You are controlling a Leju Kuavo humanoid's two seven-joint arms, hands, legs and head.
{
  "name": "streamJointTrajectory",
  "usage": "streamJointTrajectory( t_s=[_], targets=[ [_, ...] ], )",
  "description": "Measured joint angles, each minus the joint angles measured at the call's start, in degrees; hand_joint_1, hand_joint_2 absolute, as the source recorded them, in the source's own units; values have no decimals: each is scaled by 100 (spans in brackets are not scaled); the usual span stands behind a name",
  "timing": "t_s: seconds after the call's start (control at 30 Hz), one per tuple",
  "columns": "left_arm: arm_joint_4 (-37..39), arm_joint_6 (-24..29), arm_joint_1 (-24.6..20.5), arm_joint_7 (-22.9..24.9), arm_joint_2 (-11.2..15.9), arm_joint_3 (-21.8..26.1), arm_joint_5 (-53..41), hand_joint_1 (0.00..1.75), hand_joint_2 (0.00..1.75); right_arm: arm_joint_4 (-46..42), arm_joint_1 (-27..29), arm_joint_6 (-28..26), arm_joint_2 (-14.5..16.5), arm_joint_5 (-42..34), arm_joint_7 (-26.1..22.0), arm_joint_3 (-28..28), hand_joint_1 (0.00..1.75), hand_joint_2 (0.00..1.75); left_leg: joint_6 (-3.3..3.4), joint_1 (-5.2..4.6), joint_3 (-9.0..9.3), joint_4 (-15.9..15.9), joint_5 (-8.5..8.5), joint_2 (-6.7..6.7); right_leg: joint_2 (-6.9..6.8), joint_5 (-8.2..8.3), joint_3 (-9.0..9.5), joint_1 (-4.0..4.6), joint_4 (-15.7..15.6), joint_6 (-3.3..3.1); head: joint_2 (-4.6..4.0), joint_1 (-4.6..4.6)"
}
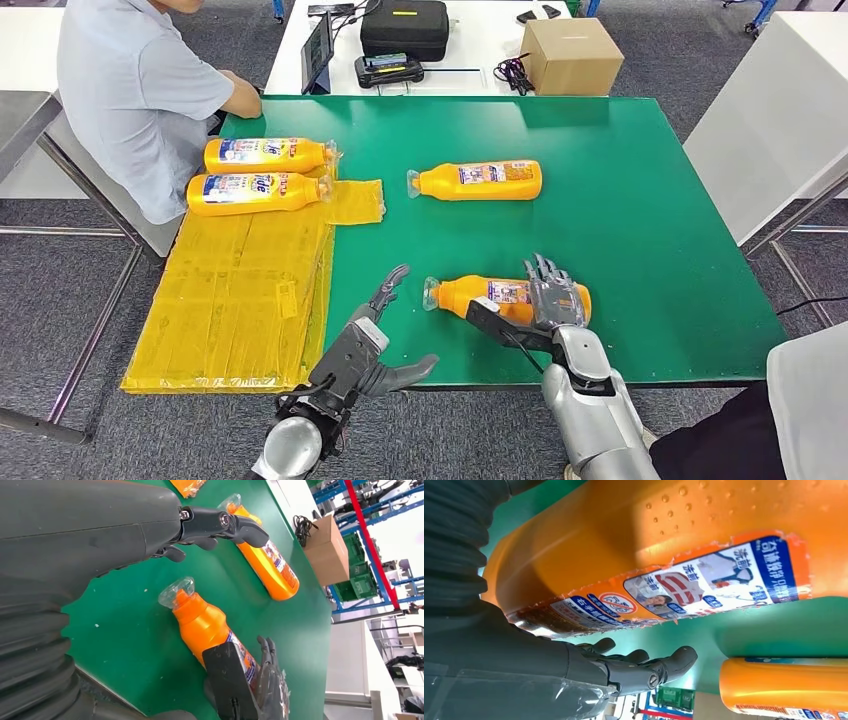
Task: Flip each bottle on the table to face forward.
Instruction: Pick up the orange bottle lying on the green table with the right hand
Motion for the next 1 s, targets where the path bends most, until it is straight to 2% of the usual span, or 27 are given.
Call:
streamJointTrajectory(
  t_s=[0.13, 0.2, 0.27, 0.33, 0.8, 0.87, 1.0],
  targets=[
    [51, -14, -40, 0, -1, -20, 1, 0, 175, 249, -128, -10, -41, -20, -3, -10, 0, 175, 0, 0, 14, 0, 0, 4, 1, 0, 12, 0, -1, 0, 0, 0],
    [77, -15, -62, 0, -2, -43, 1, 0, 175, 376, -188, -8, -65, -48, -43, -21, 79, 175, 0, 0, 22, 0, -1, 4, 1, 0, 19, 0, -1, 0, 0, 1],
    [101, -15, -87, 0, -2, -75, 1, 0, 175, 502, -236, 11, -93, -104, -121, -33, 167, 175, 0, 0, 29, 0, -1, 3, 1, 0, 26, 0, -1, 0, 0, 1],
    [125, -18, -110, 0, -2, -96, 5, 0, 175, 632, -281, 42, -131, -206, -230, -42, 175, 175, 1, 0, 36, 0, 0, 2, 1, 0, 32, 0, -2, 0, 0, 1],
    [285, -31, -230, -74, -13, -187, 110, 0, 175, 1159, -469, 278, -560, -936, -852, -32, 175, 175, 8, -1, 105, 0, -12, -8, -1, -7, 47, 0, -13, 1, 0, 1],
    [309, -34, -251, -109, -13, -212, 150, 0, 175, 1160, -473, 434, -625, -1316, -1057, -60, 175, 175, 11, -1, 113, 0, -15, -6, 0, -8, 51, 1, -16, 2, 0, 1],
    [378, -37, -335, -199, -15, -267, 318, 0, 175, 1155, -494, 1002, -821, -2645, -1615, -213, 175, 175, 15, 0, 146, 0, -32, 1, 3, -13, 81, 3, -24, 4, 0, 4]
  ],
)
